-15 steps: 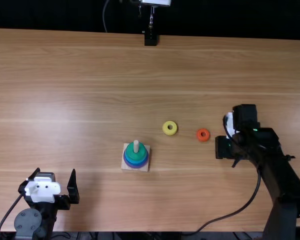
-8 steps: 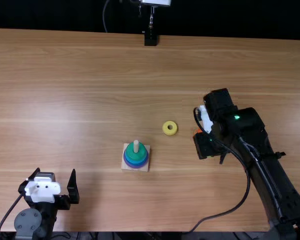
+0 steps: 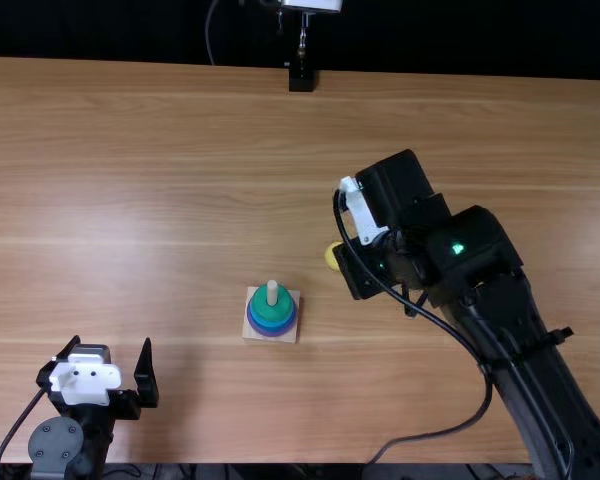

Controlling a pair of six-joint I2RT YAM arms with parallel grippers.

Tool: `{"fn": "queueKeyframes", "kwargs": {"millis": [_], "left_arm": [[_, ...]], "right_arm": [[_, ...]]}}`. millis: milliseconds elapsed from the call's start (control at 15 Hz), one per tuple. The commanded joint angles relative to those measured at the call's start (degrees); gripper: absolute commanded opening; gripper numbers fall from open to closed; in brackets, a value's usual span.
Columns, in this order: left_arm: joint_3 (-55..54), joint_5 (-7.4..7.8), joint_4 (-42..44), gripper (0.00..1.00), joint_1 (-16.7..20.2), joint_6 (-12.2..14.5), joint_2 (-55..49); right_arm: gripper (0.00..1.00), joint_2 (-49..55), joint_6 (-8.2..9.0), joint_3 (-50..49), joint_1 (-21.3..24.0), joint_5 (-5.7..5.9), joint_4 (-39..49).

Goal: Build the Hanoi tower: stack the rings onto the peg from bottom to top in this color order: purple, dark blue, light blue, dark green, light green, yellow, orange.

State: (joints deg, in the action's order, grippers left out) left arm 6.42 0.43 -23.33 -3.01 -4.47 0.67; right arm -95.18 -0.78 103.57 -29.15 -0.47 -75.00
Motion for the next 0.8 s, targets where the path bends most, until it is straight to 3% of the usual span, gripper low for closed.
{"fn": "queueKeyframes", "kwargs": {"millis": [0,733], "left_arm": [[-6.4,-0.11,-4.5,1.0,-0.3,0.8,-0.7],[-6.4,-0.11,-4.5,1.0,-0.3,0.8,-0.7]], "right_arm": [[0.0,0.3,-0.28,2.4,-2.1,-0.37,-0.2],[0.0,-3.3,0.67,4.1,-8.8,-0.8,0.6]]}}
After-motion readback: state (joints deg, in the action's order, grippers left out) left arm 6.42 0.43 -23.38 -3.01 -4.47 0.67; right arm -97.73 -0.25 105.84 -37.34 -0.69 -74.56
